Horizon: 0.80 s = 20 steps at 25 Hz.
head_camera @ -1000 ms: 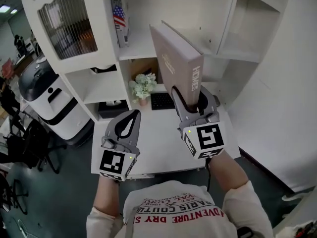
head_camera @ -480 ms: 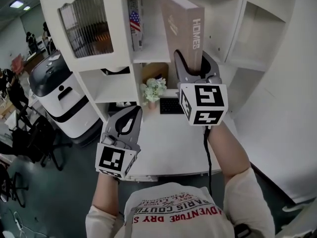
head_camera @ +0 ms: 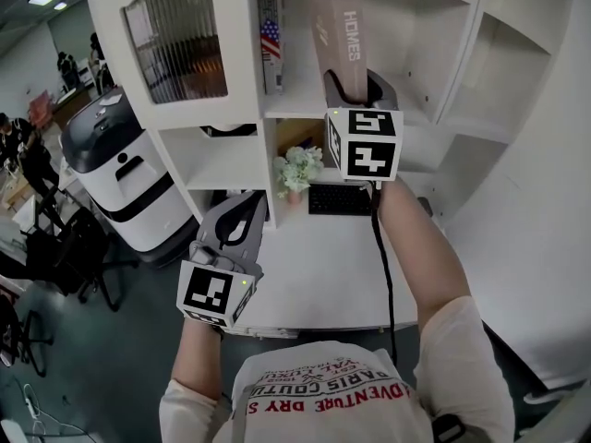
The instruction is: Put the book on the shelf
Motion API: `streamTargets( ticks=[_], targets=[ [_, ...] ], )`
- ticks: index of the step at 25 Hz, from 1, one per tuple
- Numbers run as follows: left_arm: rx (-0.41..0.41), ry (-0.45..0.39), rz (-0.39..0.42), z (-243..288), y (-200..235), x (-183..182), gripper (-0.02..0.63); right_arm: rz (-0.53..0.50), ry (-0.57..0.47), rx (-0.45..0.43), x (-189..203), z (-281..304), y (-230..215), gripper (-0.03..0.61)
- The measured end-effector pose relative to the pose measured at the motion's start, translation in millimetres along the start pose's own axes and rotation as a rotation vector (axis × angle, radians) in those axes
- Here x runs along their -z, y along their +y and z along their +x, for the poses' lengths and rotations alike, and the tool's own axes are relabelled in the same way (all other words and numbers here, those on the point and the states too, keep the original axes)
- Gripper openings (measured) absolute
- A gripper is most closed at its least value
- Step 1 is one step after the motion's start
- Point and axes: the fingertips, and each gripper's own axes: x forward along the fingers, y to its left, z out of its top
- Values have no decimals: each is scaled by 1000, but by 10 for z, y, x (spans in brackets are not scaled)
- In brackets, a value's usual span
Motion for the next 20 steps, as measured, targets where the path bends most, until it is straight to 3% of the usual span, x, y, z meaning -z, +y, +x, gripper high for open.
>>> streamTargets(
  ticks=[11,20],
  targets=[
    [-18,7,20,189,173,131,5,-17,73,-17,74,739,152,175],
    [-21,1,-18,315,350,240,5,-69,109,-53,204,1185,248,175]
  ],
)
